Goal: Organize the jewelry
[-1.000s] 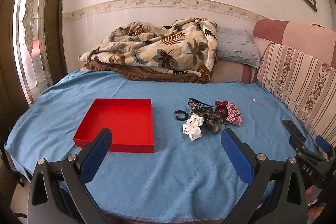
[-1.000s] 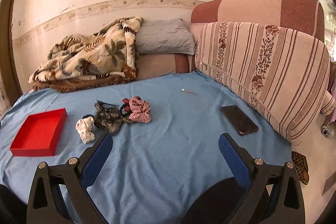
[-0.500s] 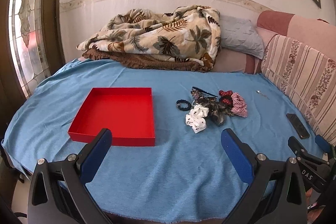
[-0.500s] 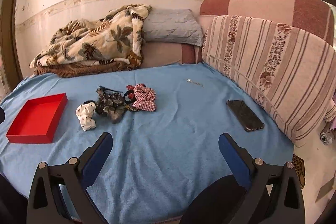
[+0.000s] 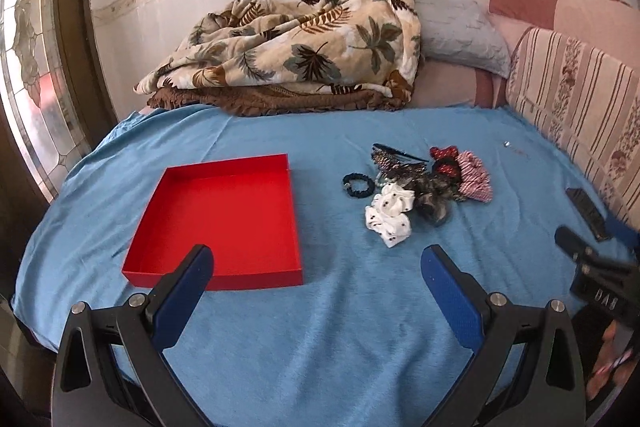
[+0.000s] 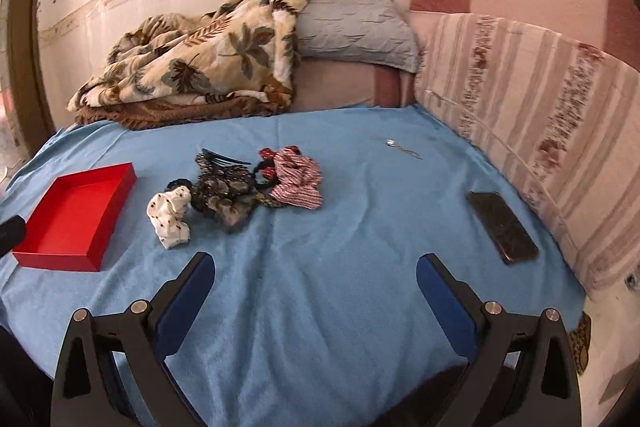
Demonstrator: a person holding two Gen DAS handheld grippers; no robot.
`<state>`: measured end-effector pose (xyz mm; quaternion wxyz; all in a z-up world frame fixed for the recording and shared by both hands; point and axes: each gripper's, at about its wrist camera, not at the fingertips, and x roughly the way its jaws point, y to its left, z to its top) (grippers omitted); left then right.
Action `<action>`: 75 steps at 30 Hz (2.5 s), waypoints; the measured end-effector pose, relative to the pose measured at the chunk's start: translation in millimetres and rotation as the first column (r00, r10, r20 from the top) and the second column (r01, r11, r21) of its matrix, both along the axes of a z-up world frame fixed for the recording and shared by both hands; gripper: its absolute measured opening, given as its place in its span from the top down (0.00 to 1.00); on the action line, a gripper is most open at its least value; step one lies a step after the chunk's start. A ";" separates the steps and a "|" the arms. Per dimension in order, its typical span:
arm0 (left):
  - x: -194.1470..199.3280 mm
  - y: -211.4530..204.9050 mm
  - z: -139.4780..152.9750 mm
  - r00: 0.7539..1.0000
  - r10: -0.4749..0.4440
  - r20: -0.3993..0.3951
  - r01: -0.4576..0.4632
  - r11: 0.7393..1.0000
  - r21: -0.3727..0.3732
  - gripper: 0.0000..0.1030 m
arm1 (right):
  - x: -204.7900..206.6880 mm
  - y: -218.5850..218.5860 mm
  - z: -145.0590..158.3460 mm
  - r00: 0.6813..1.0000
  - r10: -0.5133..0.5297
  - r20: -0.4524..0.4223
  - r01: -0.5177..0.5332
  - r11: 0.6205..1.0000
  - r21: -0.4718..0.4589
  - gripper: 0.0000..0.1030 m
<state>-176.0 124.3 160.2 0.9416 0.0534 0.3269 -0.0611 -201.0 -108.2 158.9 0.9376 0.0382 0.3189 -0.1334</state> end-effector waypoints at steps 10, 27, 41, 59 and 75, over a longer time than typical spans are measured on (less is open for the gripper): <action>43.0 -5.9 -25.5 0.997 0.022 -0.080 -0.021 1.000 0.018 0.00 | 61.6 -12.7 -8.9 0.998 0.057 -0.039 -0.053 0.995 0.090 0.01; 125.9 -13.1 -54.0 0.978 -0.041 -0.203 0.032 0.998 -0.047 0.11 | 136.6 -59.2 -44.8 0.986 0.085 -0.142 -0.064 0.987 0.146 0.17; 181.8 -59.9 -98.7 0.925 -0.184 -0.331 0.121 0.972 -0.203 0.15 | 185.4 -84.8 -69.9 0.986 0.070 -0.152 -0.039 0.979 0.200 0.17; 166.8 -65.1 -97.7 0.911 -0.213 -0.354 0.150 0.969 -0.198 0.92 | 188.8 -90.3 -77.6 0.980 0.102 -0.169 -0.042 0.945 0.326 0.92; 126.0 74.7 -44.6 0.970 0.037 -0.240 -0.067 0.991 -0.118 0.92 | 153.5 47.8 6.5 0.932 0.355 -0.080 -0.316 0.898 0.306 0.92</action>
